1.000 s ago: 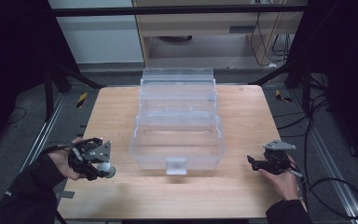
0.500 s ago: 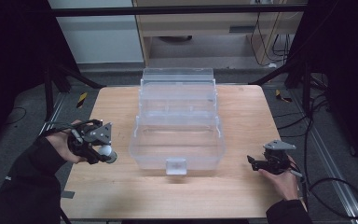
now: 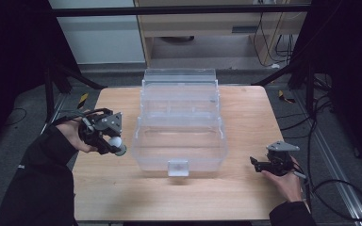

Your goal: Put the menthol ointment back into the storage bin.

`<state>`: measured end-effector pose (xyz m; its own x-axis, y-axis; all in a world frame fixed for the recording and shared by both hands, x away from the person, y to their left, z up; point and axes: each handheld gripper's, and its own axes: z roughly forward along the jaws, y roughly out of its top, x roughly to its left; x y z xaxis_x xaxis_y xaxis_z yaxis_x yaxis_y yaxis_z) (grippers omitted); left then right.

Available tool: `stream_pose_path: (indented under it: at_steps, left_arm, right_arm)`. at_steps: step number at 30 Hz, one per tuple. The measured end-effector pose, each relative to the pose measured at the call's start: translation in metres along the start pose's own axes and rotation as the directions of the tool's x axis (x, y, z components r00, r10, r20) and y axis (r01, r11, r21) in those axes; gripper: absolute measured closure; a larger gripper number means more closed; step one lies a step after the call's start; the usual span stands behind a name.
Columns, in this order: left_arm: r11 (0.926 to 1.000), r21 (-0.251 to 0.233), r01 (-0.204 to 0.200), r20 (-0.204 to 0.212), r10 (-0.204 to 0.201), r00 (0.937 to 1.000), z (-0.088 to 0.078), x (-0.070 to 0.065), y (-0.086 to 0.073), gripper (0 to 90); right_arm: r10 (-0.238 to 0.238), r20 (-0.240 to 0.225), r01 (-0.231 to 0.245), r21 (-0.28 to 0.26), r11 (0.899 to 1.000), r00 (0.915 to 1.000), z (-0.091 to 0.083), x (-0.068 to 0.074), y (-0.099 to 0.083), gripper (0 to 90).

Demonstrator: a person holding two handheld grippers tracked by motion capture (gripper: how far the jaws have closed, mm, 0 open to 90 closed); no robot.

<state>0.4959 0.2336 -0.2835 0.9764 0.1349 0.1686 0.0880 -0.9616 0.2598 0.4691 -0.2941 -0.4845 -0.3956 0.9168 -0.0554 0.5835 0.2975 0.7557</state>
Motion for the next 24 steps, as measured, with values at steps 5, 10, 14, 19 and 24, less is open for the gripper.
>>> stream_pose_path:
  at_steps: [5,10,14,19,24]
  left_arm:
    - [0.9999,0.007,-0.012,0.004,0.012,0.9999,0.003,0.005,0.01,50.2]
    - [0.9999,0.007,-0.016,0.014,0.015,0.9998,0.009,0.013,0.02,50.2]
    - [0.9997,0.014,-0.022,0.02,0.022,0.9996,0.015,0.018,0.025,50.2]
    - [0.9993,0.012,-0.035,0.031,0.034,0.9989,0.022,0.021,0.032,50.2]
    - [0.999,0.011,-0.044,0.041,0.044,0.9982,0.027,0.023,0.038,50.2]
  right_arm:
    - [0.0,-0.001,0.0,-0.003,1.0,1.0,0.0,-0.001,-0.001,18.2]
    - [-0.002,-0.003,0.002,0.001,1.0,1.0,0.0,-0.001,-0.001,18.2]
    - [-0.002,-0.002,0.002,0.005,1.0,1.0,0.001,-0.001,-0.002,18.2]
    - [0.003,-0.007,-0.003,0.005,1.0,1.0,0.001,-0.001,-0.002,18.3]
    - [-0.001,-0.007,0.001,0.005,1.0,1.0,0.001,-0.002,-0.002,18.3]
